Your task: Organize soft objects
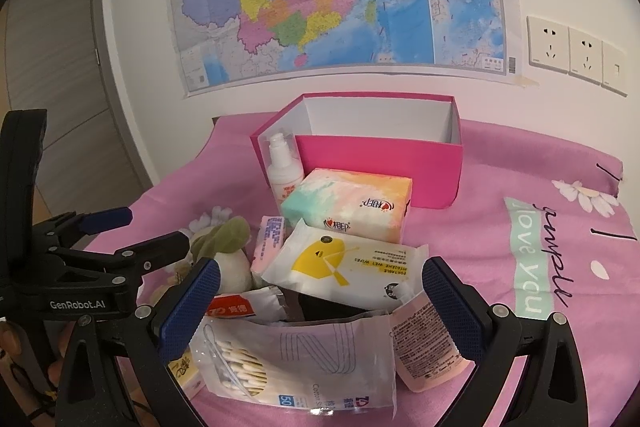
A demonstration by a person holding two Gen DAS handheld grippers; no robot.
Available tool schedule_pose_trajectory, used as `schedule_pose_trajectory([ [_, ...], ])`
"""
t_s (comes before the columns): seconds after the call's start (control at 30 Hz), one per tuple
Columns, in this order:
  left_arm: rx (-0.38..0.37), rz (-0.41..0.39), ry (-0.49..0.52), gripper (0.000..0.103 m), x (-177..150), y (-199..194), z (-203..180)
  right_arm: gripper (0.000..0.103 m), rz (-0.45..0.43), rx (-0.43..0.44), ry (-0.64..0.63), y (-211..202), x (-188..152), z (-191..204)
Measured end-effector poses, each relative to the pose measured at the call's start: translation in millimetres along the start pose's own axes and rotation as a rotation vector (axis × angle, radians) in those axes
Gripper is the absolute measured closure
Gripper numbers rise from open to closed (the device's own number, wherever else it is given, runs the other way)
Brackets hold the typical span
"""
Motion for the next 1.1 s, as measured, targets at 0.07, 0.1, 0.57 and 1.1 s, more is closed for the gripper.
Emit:
schedule_pose_trajectory([
  [0.07,0.001,0.000,0.000,0.000,-1.2,-0.7,-0.2,0.000,0.001,0.004,0.001,0.5,0.3,0.1],
  [0.1,0.002,0.000,0.000,0.000,-2.2,-1.1,-0.5,0.000,0.002,0.002,0.001,0.7,0.1,0.2],
  [0.57,0.002,-0.001,0.004,0.000,-3.3,-2.6,-2.5,0.000,0.003,0.009,0.007,1.5,0.9,-0.7],
  [1.1,0.001,-0.010,0.016,0.000,-3.2,-8.7,-8.1,0.000,-0.001,0.022,0.021,-0.4,0.6,-3.9],
])
Point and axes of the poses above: each gripper's, at about its wrist camera, not at the fingertips, and y roughly the way its jaws point, z to its left, x to its top, the point moved 6 cm from there along y, roughly the way its jaws point, and after that the axes turned 1 degree about z, right-handed, at the moved point
